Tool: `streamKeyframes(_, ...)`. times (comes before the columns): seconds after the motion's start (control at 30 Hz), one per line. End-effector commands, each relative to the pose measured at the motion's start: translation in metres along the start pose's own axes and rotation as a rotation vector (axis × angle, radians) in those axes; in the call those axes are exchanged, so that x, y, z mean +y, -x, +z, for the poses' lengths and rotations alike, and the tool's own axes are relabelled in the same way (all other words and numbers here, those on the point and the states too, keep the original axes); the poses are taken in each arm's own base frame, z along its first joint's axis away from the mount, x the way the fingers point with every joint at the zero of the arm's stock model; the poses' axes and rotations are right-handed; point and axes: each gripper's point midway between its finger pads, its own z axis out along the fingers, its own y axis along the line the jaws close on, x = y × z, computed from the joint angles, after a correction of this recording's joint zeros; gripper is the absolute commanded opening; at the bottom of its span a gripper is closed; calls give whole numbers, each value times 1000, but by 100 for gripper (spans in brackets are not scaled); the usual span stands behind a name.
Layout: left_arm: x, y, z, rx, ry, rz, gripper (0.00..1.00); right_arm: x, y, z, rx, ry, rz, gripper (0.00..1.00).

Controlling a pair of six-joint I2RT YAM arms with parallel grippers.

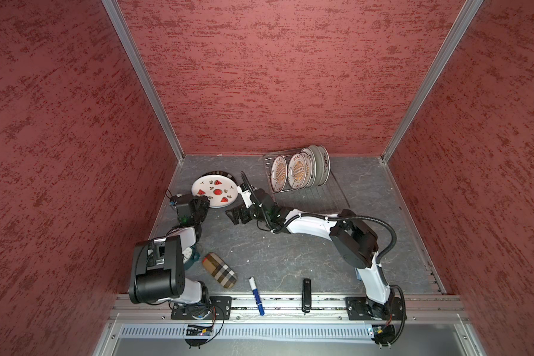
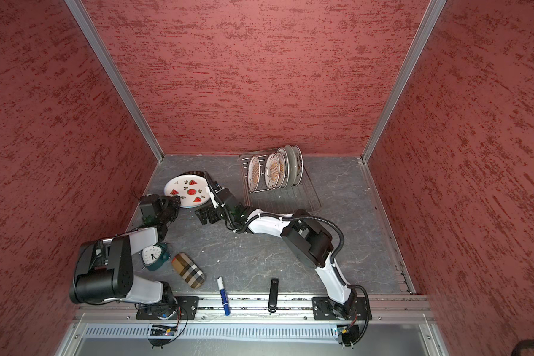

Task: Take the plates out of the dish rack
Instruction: 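Lower the watermelon plate onto the striped plate with the left gripper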

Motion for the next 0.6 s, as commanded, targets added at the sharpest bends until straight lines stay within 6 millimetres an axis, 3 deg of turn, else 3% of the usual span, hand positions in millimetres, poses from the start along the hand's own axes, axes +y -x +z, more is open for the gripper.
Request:
streamKeyframes(0.0, -50, 23, -3, -66, -169, 32, 0, -10, 1, 8, -11, -59, -12, 99)
streamKeyframes(0.57, -27, 21, 18, -8, -140, -31, 0, -20, -2, 11, -5, -71, 22, 99)
